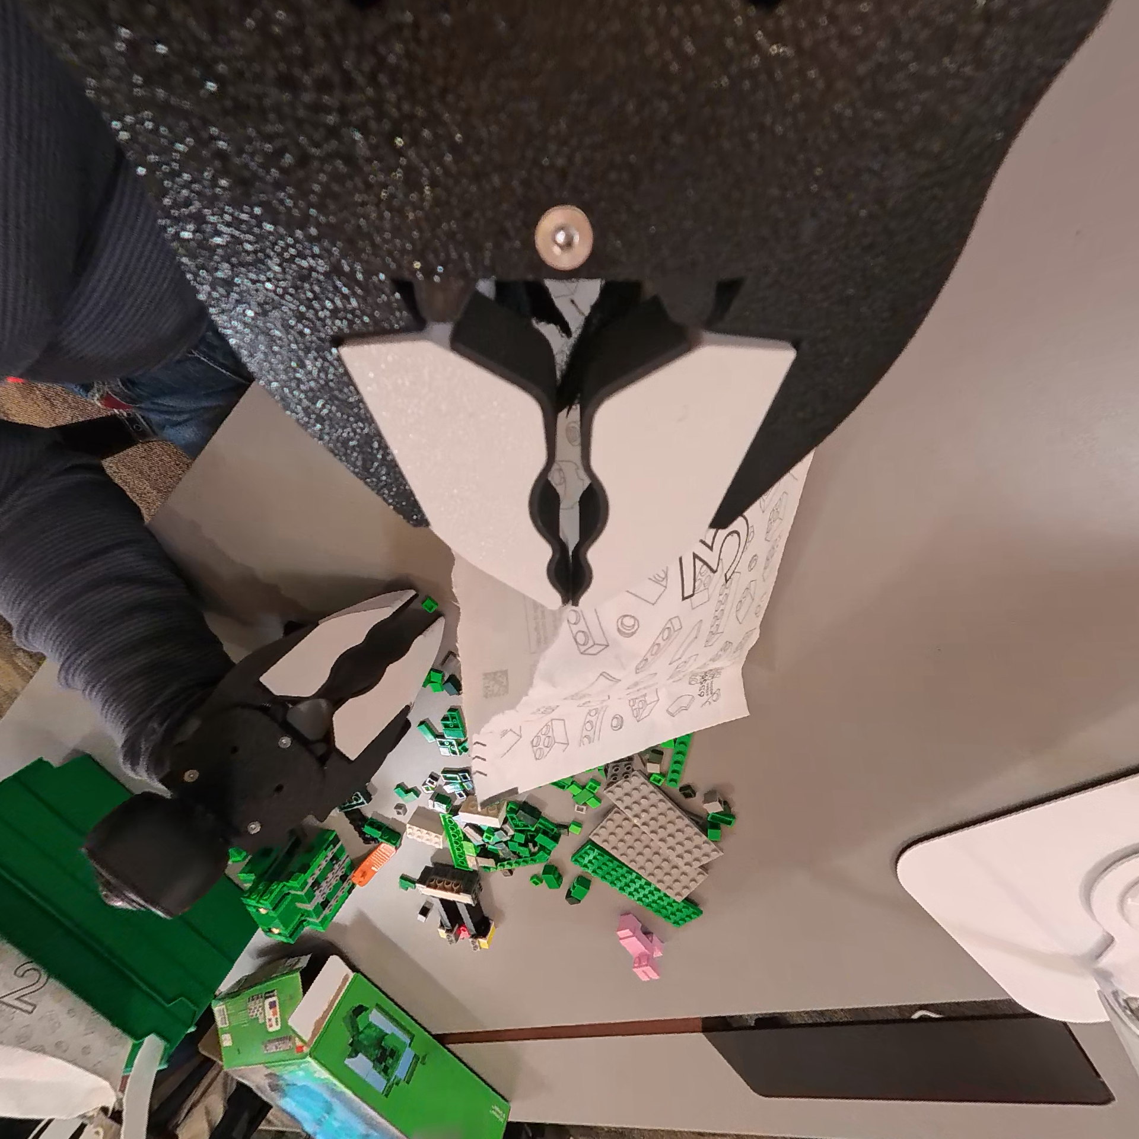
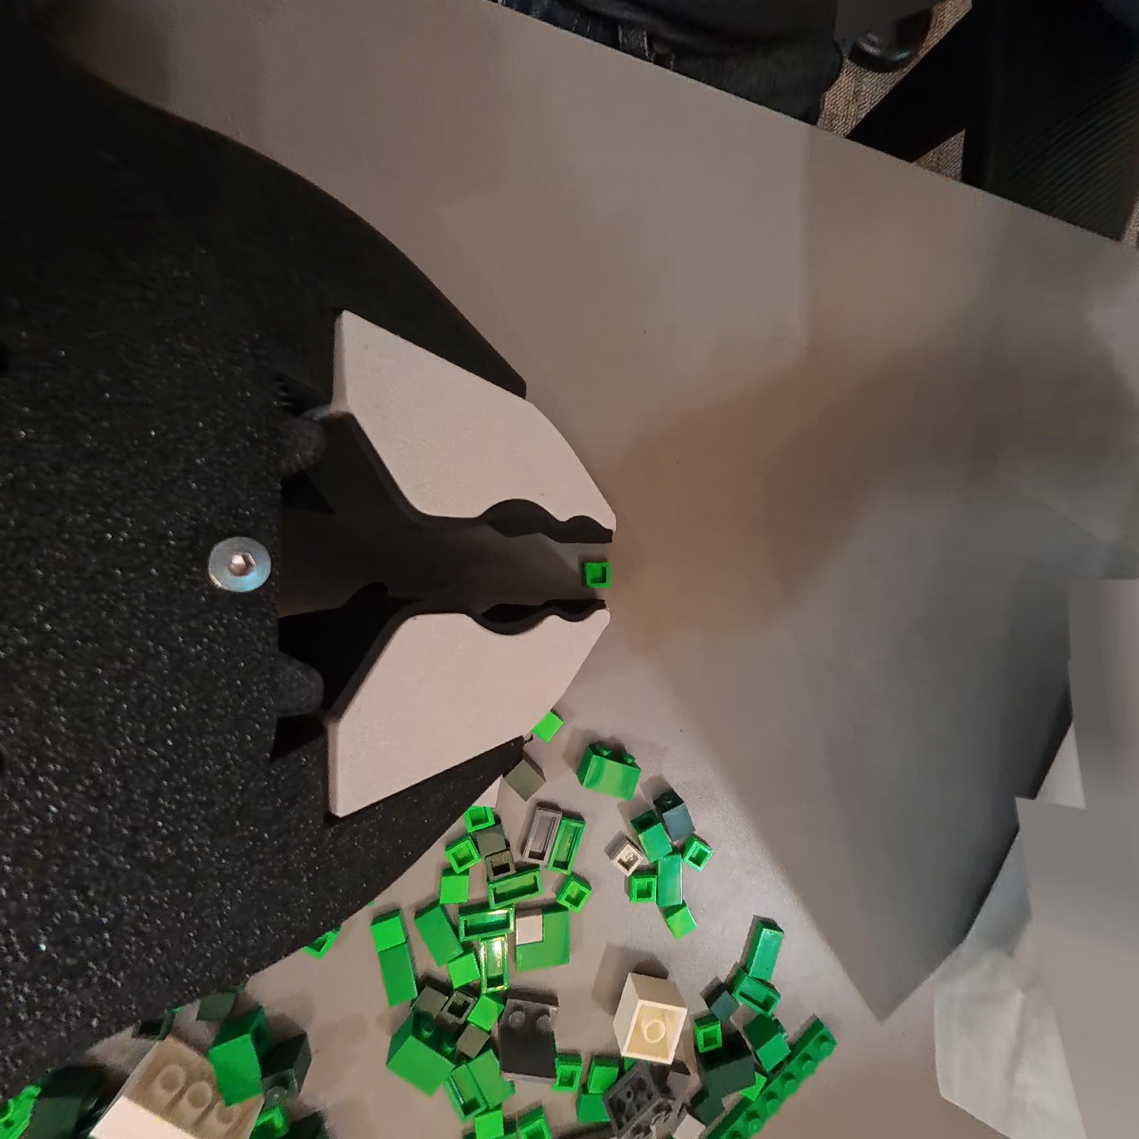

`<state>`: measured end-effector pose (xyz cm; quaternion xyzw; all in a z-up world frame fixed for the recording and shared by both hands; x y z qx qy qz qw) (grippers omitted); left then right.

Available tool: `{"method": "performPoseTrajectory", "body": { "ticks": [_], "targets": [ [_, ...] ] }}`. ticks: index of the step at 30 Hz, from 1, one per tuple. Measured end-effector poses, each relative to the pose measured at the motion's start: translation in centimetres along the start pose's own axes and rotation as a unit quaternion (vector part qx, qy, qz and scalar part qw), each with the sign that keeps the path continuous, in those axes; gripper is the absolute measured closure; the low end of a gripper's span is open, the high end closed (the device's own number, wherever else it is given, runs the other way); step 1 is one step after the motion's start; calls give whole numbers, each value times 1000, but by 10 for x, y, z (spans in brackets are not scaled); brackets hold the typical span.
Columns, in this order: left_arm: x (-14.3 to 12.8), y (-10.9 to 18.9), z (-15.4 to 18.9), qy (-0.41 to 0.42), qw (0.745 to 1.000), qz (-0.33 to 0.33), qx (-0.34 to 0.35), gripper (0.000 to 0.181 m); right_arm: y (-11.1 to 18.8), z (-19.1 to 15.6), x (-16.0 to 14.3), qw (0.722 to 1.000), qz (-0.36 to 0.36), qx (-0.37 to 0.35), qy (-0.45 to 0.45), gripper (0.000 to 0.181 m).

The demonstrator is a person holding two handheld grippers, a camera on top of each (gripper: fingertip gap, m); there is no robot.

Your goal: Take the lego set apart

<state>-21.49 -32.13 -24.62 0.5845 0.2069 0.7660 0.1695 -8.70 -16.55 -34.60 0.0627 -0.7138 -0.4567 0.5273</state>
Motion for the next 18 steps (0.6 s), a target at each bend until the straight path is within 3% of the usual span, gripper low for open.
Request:
{"method": "performPoseTrajectory", "body": {
  "ticks": [18],
  "targets": [
    [0,-1,2,-3,1000,-2,-2,181,0,1,0,999,-16,-29,21,174]
  ]
}}
Point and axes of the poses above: each gripper's, where its closed fingertips meet, y back along the fingers, x out of its top, z = x × y across the jaws, the point moved 5 cm from there along y, back along the fingers, and after that the axes turned 2 degrees about -y, right-handed, at the moved point
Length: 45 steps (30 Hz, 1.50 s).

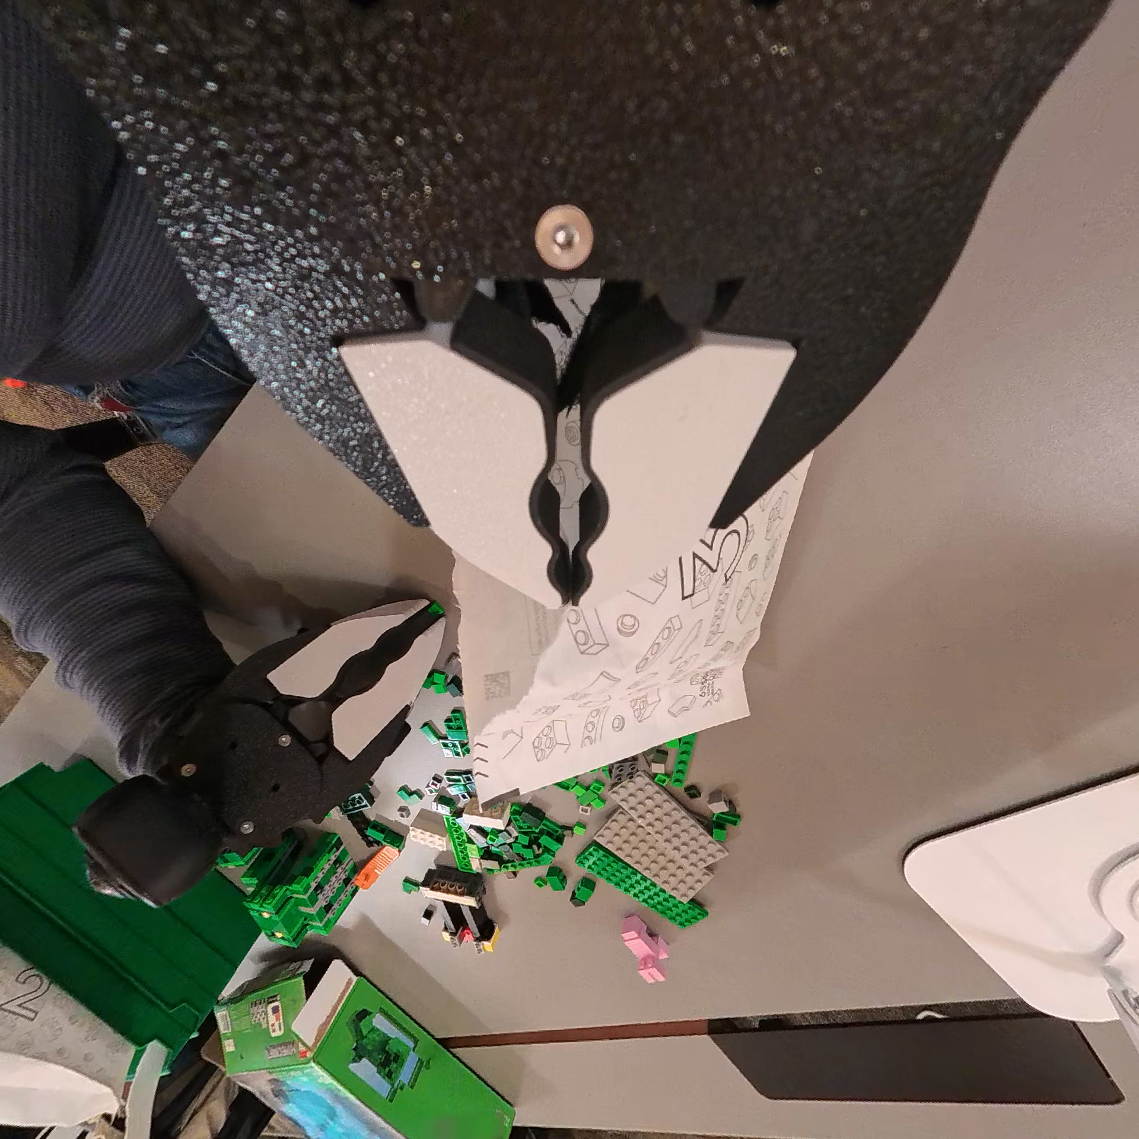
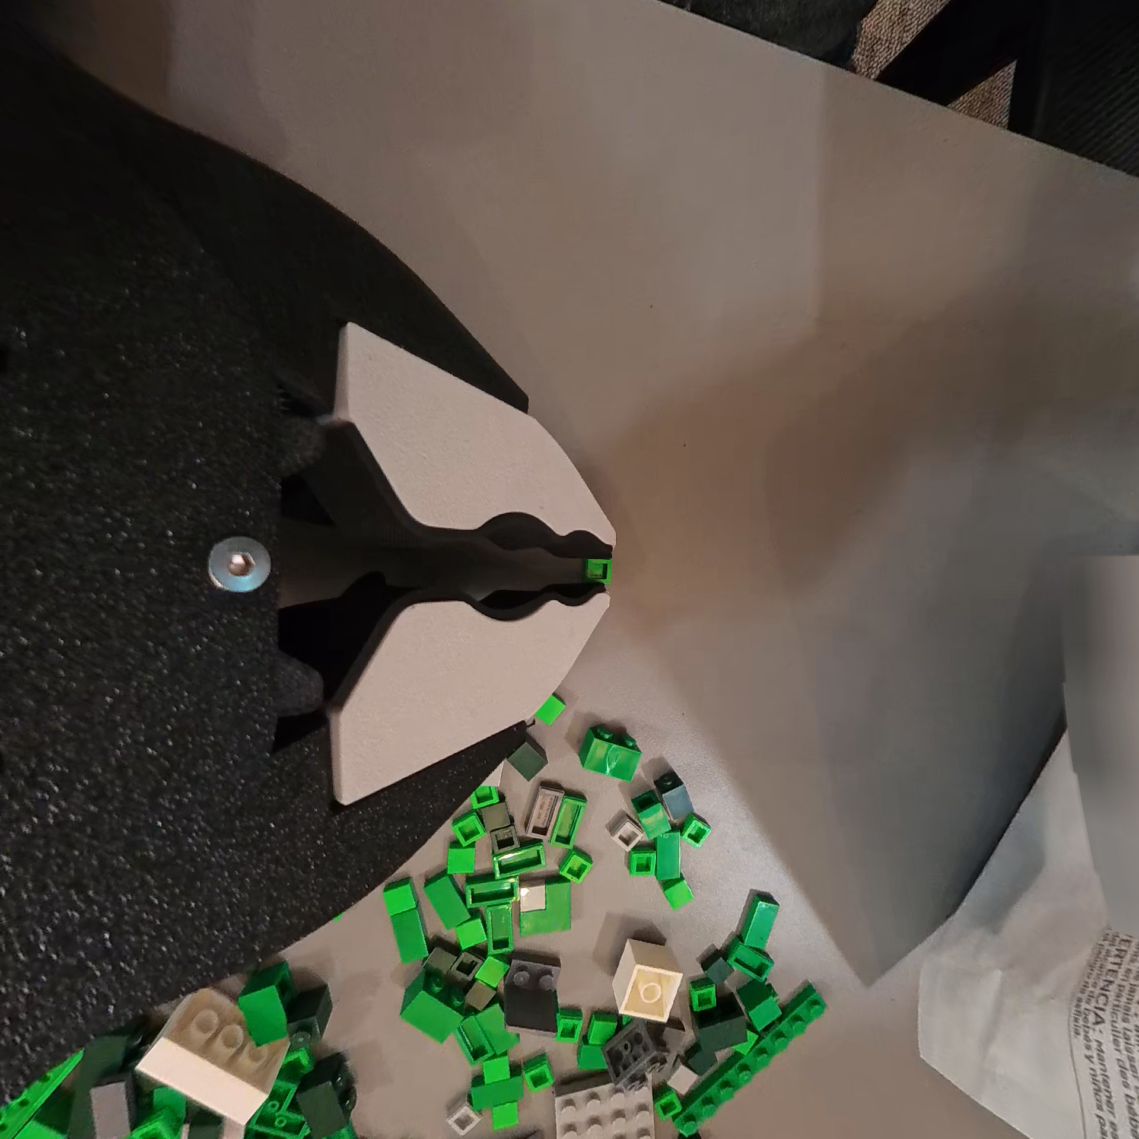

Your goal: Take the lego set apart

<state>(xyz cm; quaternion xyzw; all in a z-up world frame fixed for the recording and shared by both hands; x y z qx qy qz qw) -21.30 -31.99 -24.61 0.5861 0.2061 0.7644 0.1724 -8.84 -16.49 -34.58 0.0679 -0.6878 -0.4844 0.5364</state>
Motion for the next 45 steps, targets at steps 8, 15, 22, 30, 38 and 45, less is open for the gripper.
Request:
{"method": "performPoseTrajectory", "body": {
  "ticks": [8,15,22,30,38,45],
  "targets": [
    [0,1,-1,0,1000,2,1,181,0,0,6,1000,16,-5,11,174],
    [1,-1,0,-1,1000,1,0,181,18,1,43,989,122,-60,61,174],
    [1,-3,4,-5,1000,-2,-4,181,23,-17,102,957,229,-106,145,175],
    [1,-5,6,-8,1000,-4,-9,181,-5,-12,134,948,219,-182,143,171],
    [2,-4,4,-7,1000,2,-4,181,-3,-16,138,932,267,-197,148,160],
    [-5,-2,-12,-9,999,-17,50,181,30,6,128,858,389,-321,98,181]
  ]
}}
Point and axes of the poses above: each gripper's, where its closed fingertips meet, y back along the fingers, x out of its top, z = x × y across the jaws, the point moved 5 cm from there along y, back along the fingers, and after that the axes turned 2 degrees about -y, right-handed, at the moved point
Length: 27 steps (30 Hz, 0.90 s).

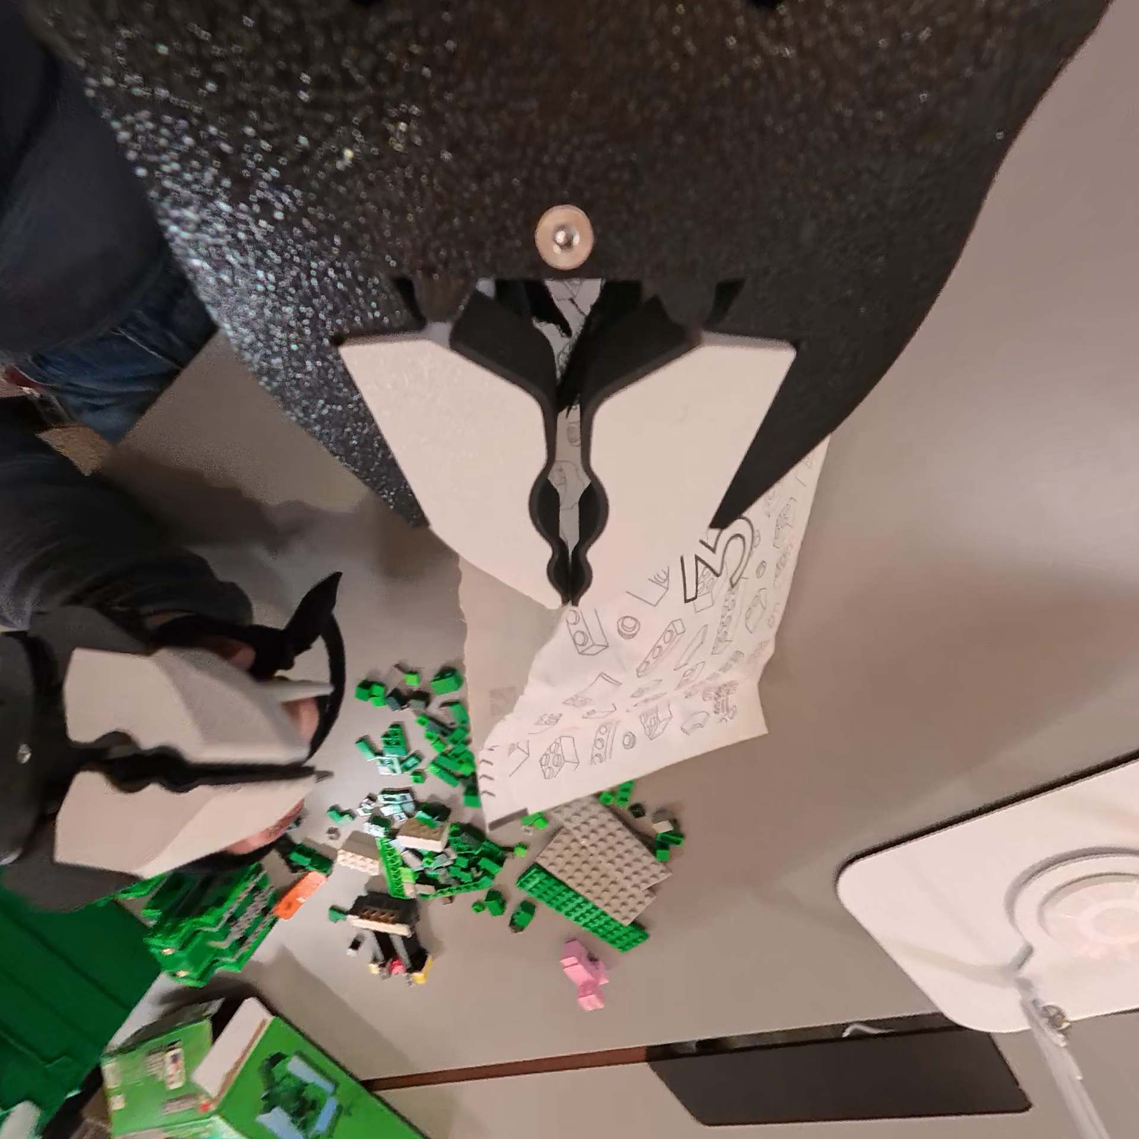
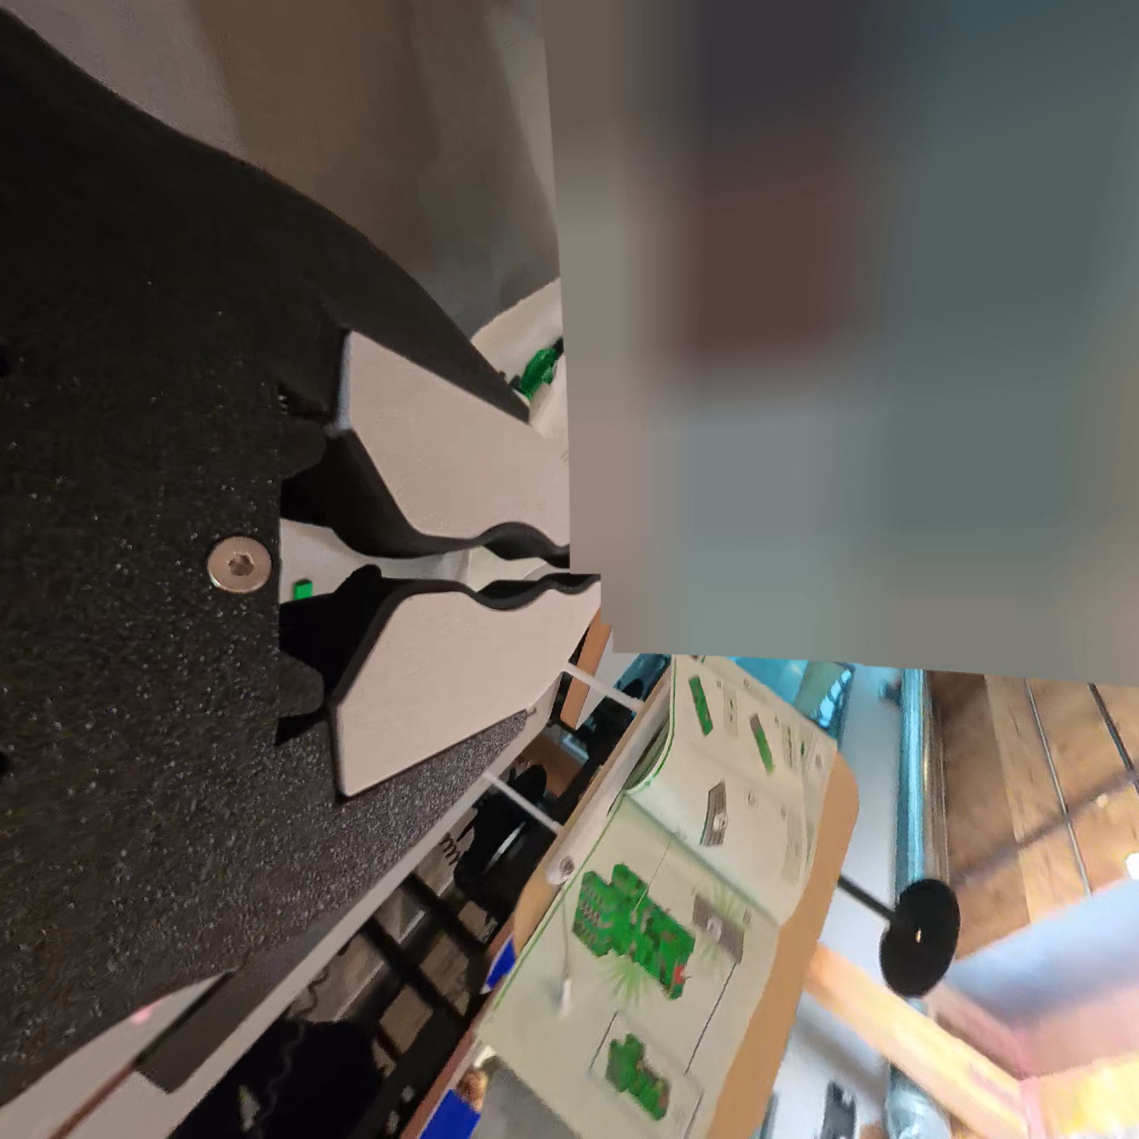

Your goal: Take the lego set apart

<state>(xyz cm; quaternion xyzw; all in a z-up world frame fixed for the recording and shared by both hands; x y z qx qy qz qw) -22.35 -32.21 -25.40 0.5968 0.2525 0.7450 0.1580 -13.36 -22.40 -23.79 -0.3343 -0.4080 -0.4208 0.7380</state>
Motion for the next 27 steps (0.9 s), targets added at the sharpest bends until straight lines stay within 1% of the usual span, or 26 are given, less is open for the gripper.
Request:
{"method": "performPoseTrajectory", "body": {
  "ticks": [2,5,10,13,15,17,20,22,24,25,26,27],
  "targets": [
    [-4,1,-8,0,1000,-9,15,181,0,4,-9,999,5,-23,-30,181],
    [-14,3,-25,21,999,-19,31,181,-2,8,-24,997,-21,-52,-57,181],
    [-30,6,-43,54,997,-42,23,178,-2,13,-44,991,-66,-106,-57,181],
    [-32,5,-40,60,997,-42,-9,170,-2,16,-55,986,-92,-121,-61,181],
    [-30,4,-37,69,997,-36,-20,156,-1,16,-59,983,-109,-123,-76,181],
    [-27,4,-33,71,997,-30,-31,145,1,17,-60,982,-114,-128,-83,181],
    [-15,6,-26,71,996,8,-44,135,3,19,-64,979,-123,-132,-91,181],
    [0,6,-20,69,995,60,-48,138,3,20,-65,978,-125,-135,-94,181],
    [19,2,-3,52,988,129,-65,143,3,20,-64,979,-123,-135,-92,181],
    [27,-2,5,33,985,160,-63,146,3,19,-64,979,-124,-133,-89,181],
    [31,-8,9,11,981,186,-45,147,2,19,-64,980,-127,-133,-83,181],
    [33,-14,9,-11,978,210,-11,147,2,19,-65,979,-132,-134,-75,181]
  ]
}}
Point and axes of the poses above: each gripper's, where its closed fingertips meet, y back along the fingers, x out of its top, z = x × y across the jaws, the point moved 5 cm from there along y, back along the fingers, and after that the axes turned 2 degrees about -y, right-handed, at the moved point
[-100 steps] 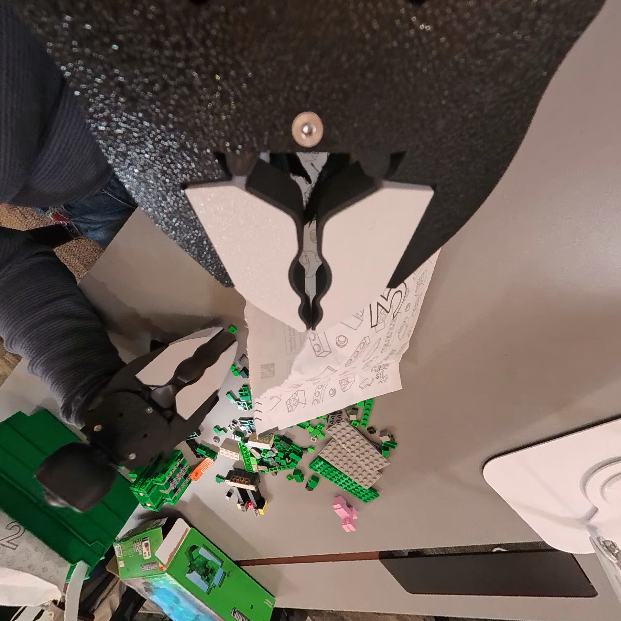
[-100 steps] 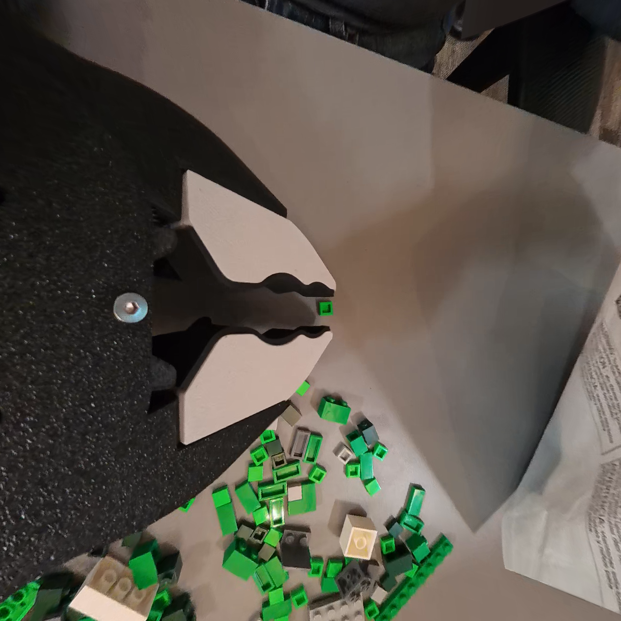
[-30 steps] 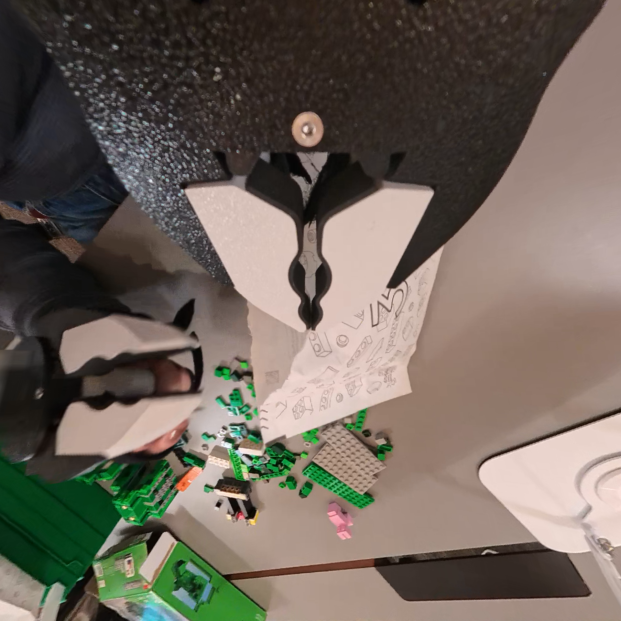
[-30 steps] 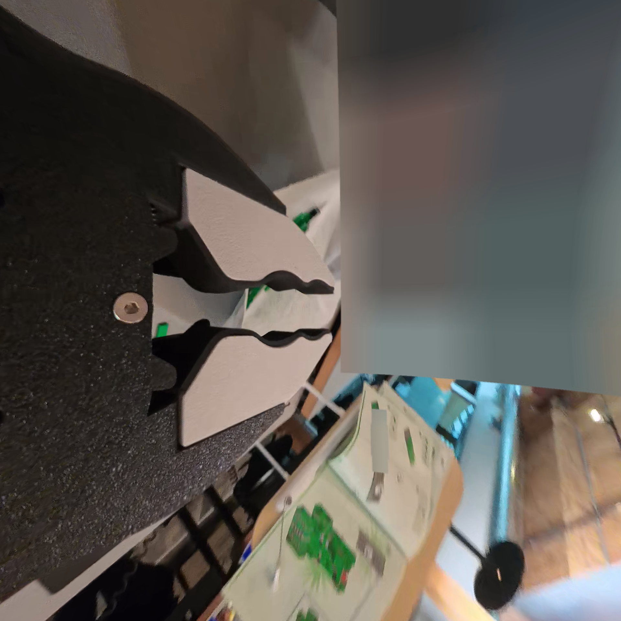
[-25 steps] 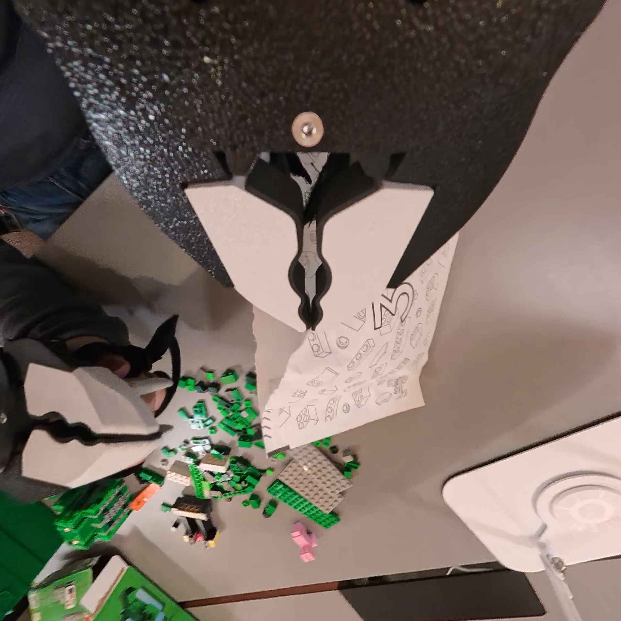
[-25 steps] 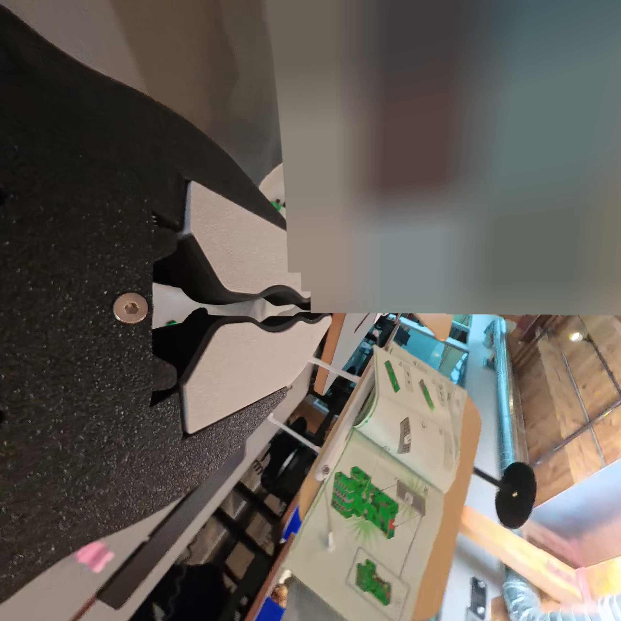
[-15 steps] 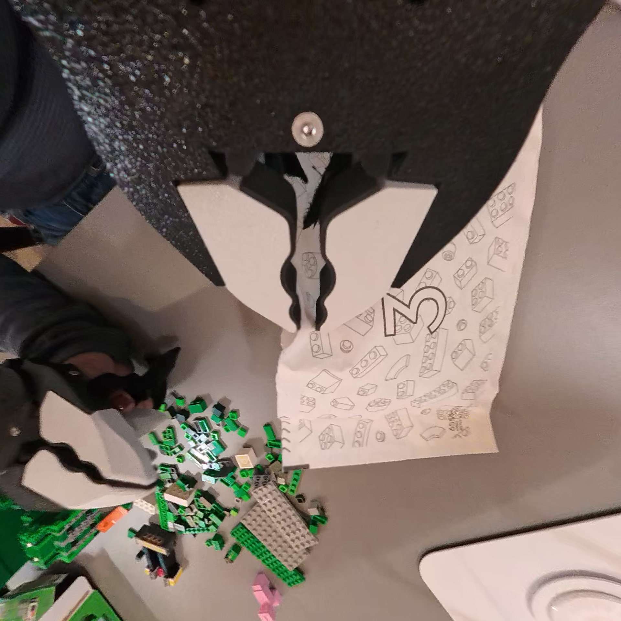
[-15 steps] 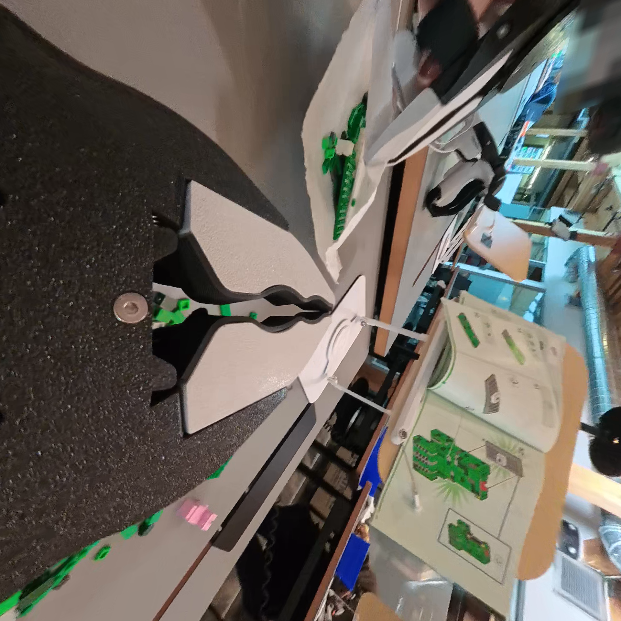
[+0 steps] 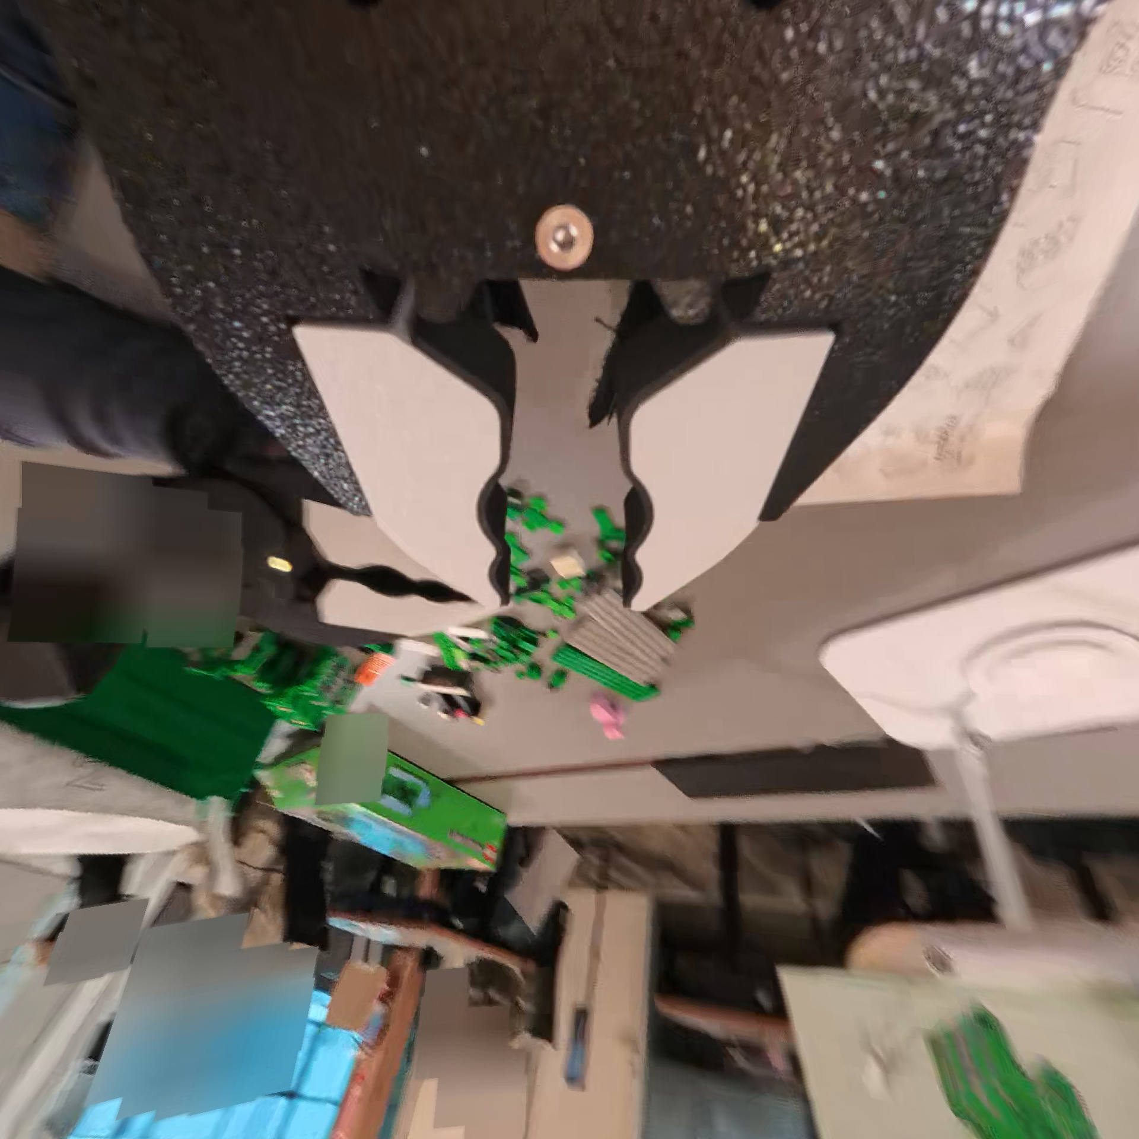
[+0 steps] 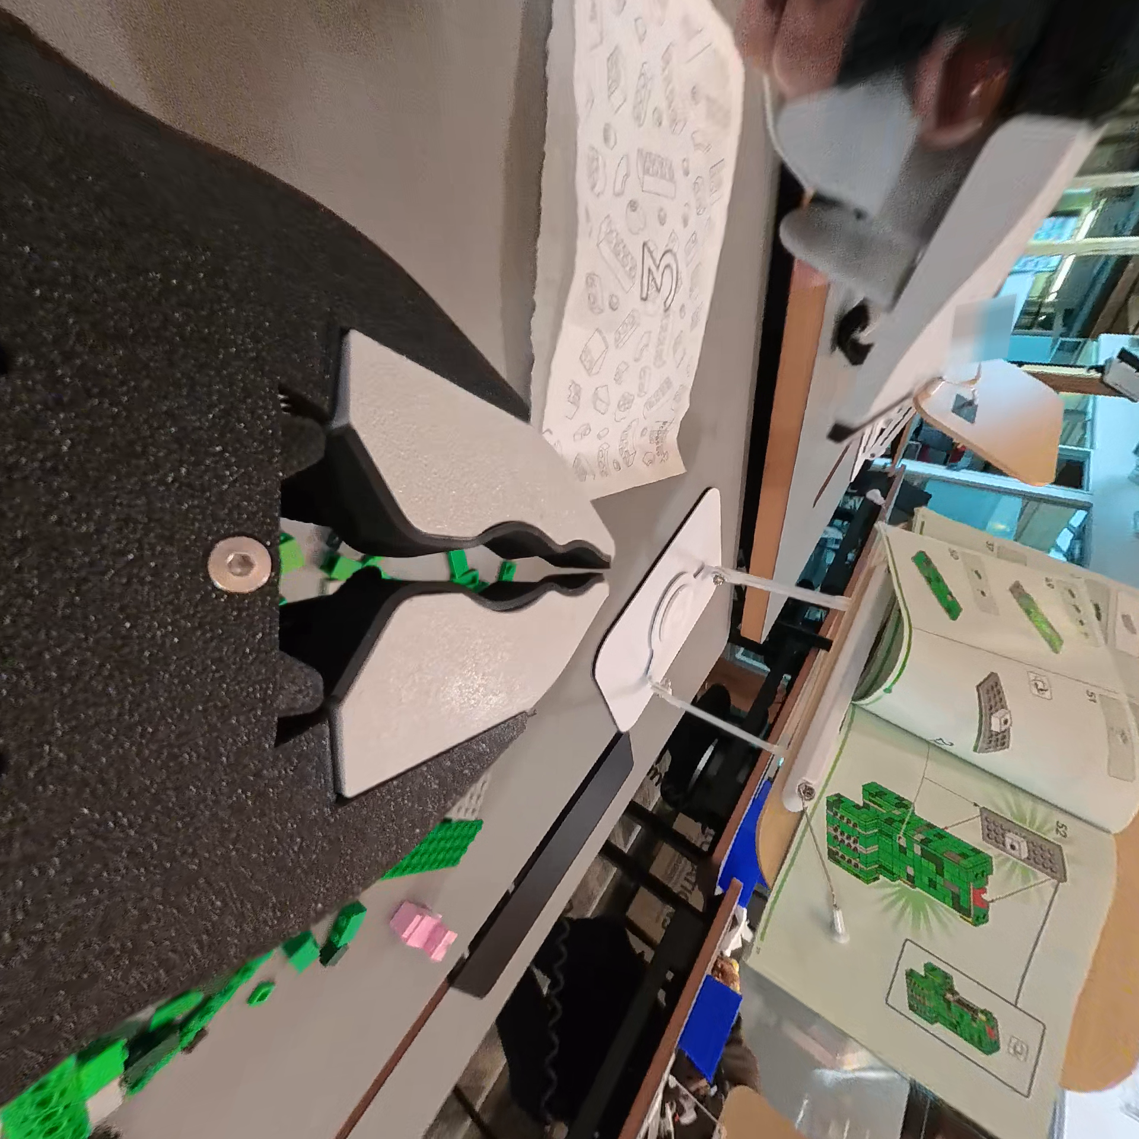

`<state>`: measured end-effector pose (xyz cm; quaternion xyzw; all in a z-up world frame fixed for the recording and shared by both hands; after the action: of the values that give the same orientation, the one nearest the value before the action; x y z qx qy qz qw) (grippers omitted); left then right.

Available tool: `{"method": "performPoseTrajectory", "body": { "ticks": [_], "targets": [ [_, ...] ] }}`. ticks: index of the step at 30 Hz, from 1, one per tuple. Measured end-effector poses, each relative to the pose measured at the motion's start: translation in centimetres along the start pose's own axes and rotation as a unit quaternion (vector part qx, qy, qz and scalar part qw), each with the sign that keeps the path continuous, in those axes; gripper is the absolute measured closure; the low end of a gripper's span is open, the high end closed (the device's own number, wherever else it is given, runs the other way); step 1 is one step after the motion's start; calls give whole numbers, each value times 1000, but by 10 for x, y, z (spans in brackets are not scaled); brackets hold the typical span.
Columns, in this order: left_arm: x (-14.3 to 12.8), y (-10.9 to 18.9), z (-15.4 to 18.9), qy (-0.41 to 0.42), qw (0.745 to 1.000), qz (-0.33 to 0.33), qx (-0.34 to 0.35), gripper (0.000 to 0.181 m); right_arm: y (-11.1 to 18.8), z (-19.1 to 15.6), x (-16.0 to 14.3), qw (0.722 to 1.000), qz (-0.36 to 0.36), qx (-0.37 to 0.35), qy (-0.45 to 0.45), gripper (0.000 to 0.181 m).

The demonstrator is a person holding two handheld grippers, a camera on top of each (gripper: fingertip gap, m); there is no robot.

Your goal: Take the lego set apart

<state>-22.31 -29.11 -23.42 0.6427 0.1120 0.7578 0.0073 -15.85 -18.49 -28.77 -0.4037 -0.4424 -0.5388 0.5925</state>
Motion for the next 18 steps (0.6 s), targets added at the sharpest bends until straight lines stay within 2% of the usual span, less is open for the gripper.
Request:
{"method": "performPoseTrajectory", "body": {
  "ticks": [3,6,8,13,18],
  "targets": [
    [-6,-4,-8,-56,991,91,84,161,-6,5,-2,999,-17,-19,41,172],
    [3,15,-18,-83,968,196,132,168,-24,14,5,994,-30,-30,98,162],
    [7,32,-30,-110,949,234,178,174,-47,16,16,986,-28,-29,161,159],
    [3,64,-65,-119,920,259,269,181,-134,11,59,951,9,-22,310,151],
    [0,77,-85,-63,919,281,271,181,-216,-12,80,891,18,-20,453,142]
  ]
}}
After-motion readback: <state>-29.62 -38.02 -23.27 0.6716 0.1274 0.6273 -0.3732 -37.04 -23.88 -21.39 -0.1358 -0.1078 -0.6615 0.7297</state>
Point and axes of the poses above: each gripper's, where its closed fingertips meet, y back along the fingers, x out of its top, z = x × y across the jaws, the point moved 5 cm from there along y, back along the fingers, and after that the axes turned 2 degrees about -y, right-handed, at the moved point
